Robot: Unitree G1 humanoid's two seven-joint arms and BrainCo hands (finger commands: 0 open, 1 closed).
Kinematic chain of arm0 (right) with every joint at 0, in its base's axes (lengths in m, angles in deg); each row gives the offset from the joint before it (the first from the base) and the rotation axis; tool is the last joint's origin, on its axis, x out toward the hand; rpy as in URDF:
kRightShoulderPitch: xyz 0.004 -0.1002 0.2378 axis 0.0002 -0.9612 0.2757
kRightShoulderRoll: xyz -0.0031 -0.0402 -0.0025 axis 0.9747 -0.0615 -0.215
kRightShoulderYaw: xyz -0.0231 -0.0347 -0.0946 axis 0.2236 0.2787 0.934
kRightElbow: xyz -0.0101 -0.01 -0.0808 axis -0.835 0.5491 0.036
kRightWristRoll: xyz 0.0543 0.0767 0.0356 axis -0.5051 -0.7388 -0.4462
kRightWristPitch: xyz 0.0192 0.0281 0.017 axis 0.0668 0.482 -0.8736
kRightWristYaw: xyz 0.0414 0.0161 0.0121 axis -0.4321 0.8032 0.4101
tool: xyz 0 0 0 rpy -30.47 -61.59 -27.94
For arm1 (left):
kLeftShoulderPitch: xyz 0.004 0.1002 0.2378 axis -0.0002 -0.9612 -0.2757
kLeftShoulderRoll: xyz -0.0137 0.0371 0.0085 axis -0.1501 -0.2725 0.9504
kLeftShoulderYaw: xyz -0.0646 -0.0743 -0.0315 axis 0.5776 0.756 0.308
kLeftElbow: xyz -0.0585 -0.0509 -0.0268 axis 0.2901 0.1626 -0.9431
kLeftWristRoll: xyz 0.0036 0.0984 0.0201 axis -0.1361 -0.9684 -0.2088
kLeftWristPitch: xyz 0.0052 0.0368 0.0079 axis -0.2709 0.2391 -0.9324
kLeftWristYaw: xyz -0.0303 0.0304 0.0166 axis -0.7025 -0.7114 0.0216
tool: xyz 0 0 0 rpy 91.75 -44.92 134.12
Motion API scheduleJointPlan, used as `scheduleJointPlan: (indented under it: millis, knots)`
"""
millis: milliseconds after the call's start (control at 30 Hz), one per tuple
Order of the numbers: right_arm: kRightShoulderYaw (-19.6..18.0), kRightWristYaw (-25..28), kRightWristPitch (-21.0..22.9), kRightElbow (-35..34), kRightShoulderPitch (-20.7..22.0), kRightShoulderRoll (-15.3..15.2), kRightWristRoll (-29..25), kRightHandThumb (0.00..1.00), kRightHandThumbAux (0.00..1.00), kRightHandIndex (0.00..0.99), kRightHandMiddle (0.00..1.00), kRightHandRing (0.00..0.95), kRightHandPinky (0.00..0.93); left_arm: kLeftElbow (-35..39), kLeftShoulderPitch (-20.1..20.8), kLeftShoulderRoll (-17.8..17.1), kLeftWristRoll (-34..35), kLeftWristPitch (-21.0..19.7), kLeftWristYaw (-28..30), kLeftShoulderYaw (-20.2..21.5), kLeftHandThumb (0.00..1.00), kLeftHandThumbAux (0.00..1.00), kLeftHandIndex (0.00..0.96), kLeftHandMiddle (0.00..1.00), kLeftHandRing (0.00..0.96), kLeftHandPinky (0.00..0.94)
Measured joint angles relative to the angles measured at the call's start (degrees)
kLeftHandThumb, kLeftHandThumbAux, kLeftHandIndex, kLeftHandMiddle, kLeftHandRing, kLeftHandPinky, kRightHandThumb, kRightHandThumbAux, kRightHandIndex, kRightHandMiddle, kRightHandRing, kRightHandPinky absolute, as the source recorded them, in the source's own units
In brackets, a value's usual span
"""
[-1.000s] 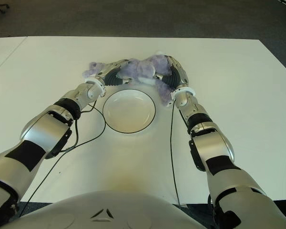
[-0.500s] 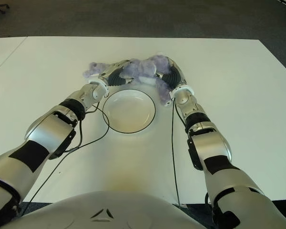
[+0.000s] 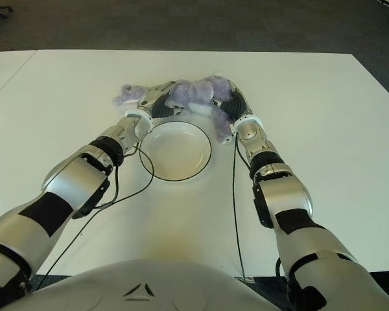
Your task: Put the doll into the plate.
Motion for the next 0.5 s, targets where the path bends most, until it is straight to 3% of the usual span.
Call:
scheduleJointPlan:
  millis: [167, 267, 500]
  knots:
    - [-0.81, 1.54, -0.59, 1.03, 0.36, 0.29, -0.64, 0.29, 0.555, 0.044, 0.0, 0.0, 0.004, -0.18, 0.37, 0.65, -4.04, -4.26, -2.75, -3.78, 0.408, 0.456, 0.0, 0.0, 0.0, 0.0]
    - [-1.2, 2.24, -0.71, 1.37, 0.59, 0.68, -1.08, 0.278, 0.58, 0.079, 0.006, 0.0, 0.011, -0.52, 0.91, 1.14, -6.94, -7.68, -4.01, -6.42, 0.517, 0.431, 0.0, 0.0, 0.0, 0.039]
    - [-1.2, 2.58, -0.67, 1.72, 1.02, 1.79, -1.16, 0.315, 0.639, 0.146, 0.052, 0.007, 0.0, -1.1, 2.32, 2.31, -11.0, -13.56, -4.44, -10.87, 0.639, 0.413, 0.0, 0.0, 0.0, 0.09]
